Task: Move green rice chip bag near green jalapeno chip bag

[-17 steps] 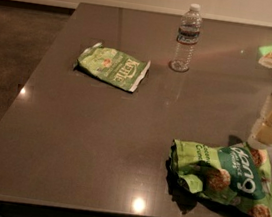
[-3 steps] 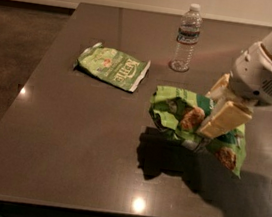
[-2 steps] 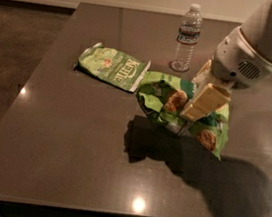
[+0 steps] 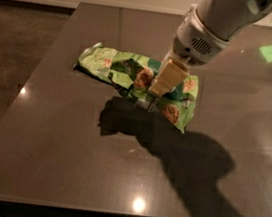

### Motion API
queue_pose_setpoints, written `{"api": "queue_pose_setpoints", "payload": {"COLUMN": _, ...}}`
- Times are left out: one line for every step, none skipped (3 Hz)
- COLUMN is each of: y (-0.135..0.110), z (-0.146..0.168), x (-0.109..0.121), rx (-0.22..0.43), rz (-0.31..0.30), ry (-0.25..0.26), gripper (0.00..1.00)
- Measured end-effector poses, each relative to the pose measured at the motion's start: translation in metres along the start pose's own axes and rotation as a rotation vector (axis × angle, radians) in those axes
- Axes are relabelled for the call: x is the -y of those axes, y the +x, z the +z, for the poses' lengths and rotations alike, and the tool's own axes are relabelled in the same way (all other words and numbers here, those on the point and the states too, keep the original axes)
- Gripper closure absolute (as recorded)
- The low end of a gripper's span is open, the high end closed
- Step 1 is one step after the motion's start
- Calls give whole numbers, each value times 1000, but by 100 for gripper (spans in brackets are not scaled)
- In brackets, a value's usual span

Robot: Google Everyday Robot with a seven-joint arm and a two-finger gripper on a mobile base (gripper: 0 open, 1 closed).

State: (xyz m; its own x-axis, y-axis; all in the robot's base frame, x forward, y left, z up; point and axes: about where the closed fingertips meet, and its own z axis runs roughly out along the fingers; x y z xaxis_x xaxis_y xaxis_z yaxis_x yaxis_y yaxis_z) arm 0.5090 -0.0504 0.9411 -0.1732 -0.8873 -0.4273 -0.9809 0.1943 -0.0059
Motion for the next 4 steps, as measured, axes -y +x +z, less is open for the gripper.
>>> {"api": "queue_pose_setpoints", "payload": {"y": -13, "z": 18, "x": 20, "rx": -11, "rz": 12, "ry": 40, "gripper": 82}}
{"api": "queue_pose_setpoints", "payload": {"y": -12, "z": 30, "x": 36, "rx": -24, "rz": 31, "ry": 78, "gripper": 59}}
{"api": "queue_pose_setpoints", "payload": {"y": -9, "z": 36, "x": 47, "rx": -29, "rz": 37, "ry": 113, "gripper": 35}}
{"api": "queue_pose_setpoints", "payload": {"y": -10, "z": 36, "x": 46, "rx": -29, "rz": 35, "ry": 110, "gripper": 12}}
